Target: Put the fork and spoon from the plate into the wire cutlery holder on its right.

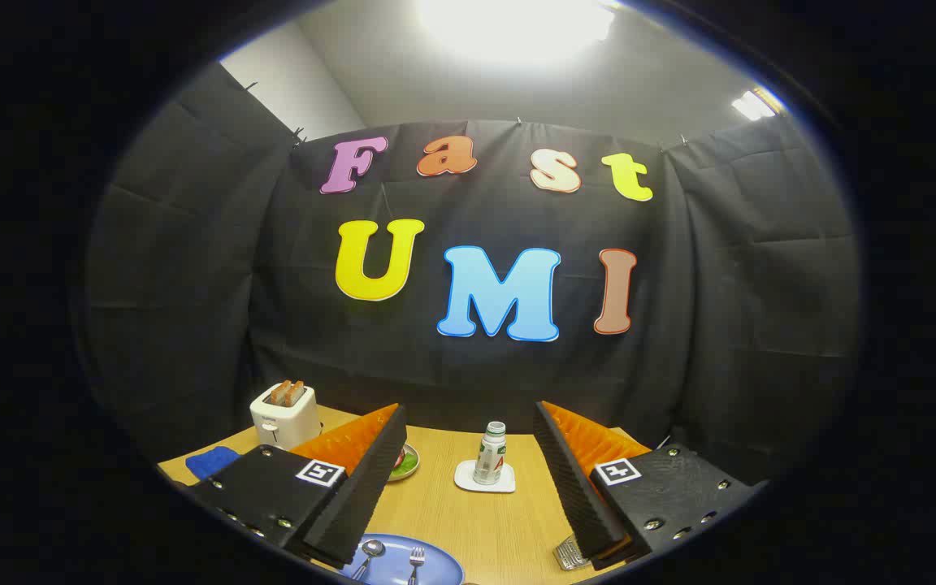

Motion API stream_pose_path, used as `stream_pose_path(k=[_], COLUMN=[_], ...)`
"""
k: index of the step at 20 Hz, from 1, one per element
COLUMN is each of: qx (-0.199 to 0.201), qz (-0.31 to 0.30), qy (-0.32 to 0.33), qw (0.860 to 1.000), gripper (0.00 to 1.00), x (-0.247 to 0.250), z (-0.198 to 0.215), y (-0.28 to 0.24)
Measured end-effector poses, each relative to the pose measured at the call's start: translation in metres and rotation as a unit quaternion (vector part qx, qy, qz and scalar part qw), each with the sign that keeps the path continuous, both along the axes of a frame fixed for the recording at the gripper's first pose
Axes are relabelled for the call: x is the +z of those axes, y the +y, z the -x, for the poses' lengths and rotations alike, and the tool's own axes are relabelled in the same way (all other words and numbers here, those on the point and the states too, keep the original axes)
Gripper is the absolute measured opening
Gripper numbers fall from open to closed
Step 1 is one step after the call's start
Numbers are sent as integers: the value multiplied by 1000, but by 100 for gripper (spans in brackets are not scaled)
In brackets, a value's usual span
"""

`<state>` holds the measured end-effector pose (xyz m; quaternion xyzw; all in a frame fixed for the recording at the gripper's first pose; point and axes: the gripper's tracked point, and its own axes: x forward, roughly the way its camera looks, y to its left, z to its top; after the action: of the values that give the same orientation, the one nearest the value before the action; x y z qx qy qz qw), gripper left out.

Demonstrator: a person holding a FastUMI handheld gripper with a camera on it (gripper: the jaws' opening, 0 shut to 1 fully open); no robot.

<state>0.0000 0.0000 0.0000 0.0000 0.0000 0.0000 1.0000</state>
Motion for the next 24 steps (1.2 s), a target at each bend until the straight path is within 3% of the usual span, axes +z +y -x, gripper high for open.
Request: stream_pose_path(k=[17, 24], qx=[9, 46], qz=[-1, 15], qy=[33, 135], qw=[999, 990], gripper=[96, 96], x=[-22, -83], z=[-8, -1], y=[1, 22])
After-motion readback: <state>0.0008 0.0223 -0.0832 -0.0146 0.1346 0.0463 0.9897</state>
